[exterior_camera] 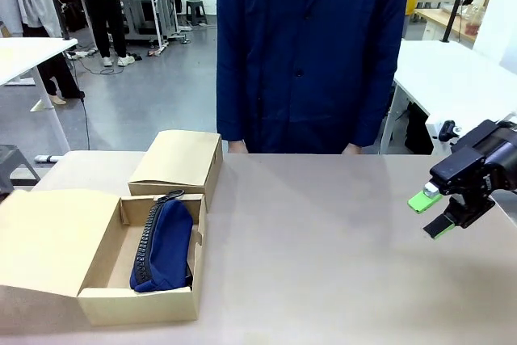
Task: Place items inside the box.
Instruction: Close the lid of the Mailer Box closest to the robot.
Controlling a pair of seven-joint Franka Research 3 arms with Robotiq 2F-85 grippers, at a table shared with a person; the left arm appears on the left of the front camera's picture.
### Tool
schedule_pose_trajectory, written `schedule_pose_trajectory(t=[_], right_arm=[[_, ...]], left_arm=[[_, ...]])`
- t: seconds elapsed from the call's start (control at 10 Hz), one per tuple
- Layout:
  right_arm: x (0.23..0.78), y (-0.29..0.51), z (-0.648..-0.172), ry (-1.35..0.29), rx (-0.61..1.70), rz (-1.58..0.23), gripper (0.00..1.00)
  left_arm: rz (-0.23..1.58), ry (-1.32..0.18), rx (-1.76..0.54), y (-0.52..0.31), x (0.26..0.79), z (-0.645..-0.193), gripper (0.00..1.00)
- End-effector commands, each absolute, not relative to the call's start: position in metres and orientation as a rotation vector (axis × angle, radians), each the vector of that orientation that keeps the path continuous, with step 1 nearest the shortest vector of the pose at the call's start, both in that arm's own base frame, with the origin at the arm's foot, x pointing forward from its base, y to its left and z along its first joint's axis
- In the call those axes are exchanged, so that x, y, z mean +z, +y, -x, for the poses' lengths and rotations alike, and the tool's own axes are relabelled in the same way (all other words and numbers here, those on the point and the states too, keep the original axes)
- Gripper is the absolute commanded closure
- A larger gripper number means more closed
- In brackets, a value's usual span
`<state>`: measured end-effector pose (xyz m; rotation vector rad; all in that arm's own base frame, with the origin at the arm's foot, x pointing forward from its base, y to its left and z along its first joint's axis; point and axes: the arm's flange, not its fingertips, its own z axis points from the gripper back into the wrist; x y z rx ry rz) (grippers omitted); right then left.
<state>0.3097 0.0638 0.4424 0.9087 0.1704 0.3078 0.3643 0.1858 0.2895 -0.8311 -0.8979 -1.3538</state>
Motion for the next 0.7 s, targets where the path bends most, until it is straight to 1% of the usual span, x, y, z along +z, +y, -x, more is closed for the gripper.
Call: schedule_pose_trajectory(t=[0.0,0.2,0.4,0.6], right_arm=[[0.444,0.064,-0.308,0.173,0.305,-0.920,0.00],[0.444,0.064,-0.308,0.173,0.305,-0.920,0.00],[0.444,0.064,-0.308,0.173,0.305,-0.920,0.00],[0.444,0.064,-0.308,0.173,0.305,-0.920,0.00]], left_arm=[[0.870,-1.093,-1.353,0.208,0.248,-0.341,0.00],[0.917,-1.224,-1.350,0.195,0.273,-0.333,0.00],[0.890,-1.289,-1.341,0.175,0.304,-0.322,0.00],[0.876,-1.298,-1.381,0.134,0.331,-0.314,0.00]])
